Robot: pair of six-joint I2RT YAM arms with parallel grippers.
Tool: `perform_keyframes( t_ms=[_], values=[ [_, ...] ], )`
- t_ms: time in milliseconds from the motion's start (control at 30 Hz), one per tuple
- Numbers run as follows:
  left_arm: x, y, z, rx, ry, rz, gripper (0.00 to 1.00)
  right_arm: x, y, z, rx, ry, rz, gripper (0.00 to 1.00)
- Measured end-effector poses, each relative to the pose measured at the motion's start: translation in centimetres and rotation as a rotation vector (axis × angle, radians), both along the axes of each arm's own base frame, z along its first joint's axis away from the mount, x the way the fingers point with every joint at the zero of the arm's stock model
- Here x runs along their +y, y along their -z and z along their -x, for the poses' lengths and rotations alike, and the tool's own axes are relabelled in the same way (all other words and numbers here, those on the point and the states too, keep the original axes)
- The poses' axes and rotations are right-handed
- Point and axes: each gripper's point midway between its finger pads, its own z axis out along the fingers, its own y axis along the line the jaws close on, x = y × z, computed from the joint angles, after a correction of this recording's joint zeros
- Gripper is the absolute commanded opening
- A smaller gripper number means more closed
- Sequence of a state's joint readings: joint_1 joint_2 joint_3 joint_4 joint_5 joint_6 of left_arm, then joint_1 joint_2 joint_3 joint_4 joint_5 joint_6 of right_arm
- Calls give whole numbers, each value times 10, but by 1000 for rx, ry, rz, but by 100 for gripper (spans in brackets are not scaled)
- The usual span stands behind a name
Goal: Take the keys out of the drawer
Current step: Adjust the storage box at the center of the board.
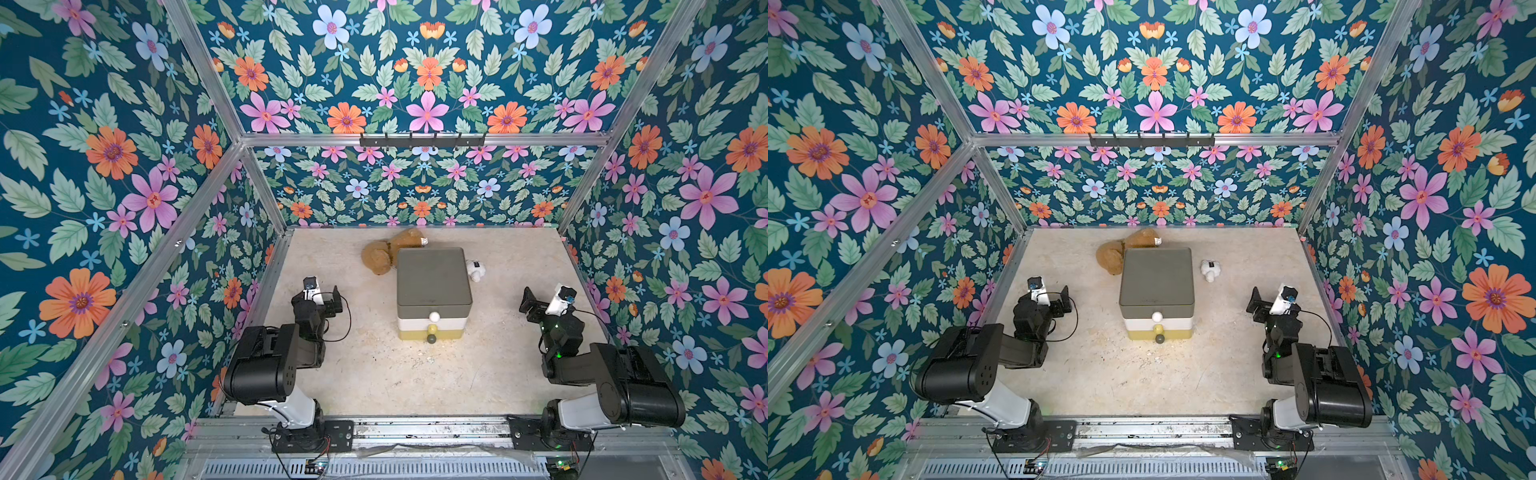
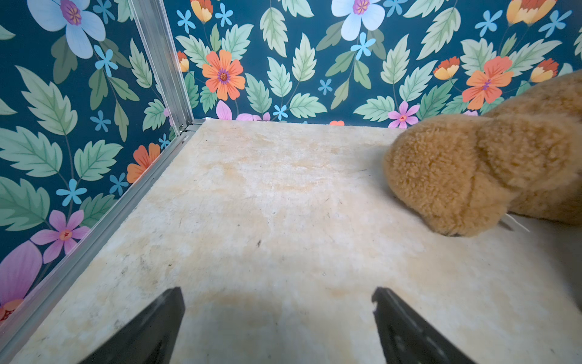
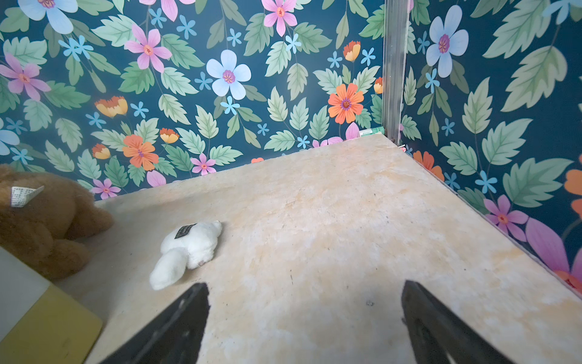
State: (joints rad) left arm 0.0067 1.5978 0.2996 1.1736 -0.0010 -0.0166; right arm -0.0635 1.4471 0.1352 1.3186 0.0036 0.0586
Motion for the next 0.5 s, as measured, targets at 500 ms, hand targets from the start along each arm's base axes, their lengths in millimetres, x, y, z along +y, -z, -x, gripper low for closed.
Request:
perform_keyframes(
  t_ms=[500],
  values=[
    [16, -48, 13, -87, -98, 32, 99, -10, -30, -2, -47, 58, -14, 99]
  ],
)
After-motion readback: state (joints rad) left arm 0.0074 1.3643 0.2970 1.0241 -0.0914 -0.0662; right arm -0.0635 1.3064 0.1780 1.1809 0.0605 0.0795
